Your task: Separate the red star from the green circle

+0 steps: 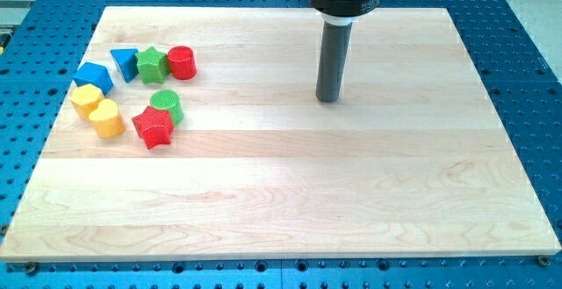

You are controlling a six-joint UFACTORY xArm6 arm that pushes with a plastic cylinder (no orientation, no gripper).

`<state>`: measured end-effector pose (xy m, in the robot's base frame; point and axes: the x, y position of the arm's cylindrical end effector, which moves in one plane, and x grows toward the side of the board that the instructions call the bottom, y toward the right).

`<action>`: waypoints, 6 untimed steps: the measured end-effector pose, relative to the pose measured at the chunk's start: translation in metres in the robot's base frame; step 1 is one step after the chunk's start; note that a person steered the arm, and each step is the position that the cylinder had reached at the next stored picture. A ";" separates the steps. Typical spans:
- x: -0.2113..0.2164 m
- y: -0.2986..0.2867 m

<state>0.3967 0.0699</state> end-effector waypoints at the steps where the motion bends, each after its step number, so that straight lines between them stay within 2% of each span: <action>1: 0.000 -0.003; 2: 0.013 -0.043; 4: 0.130 -0.152; 5: 0.133 -0.236; 6: 0.106 -0.275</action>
<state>0.5031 -0.2050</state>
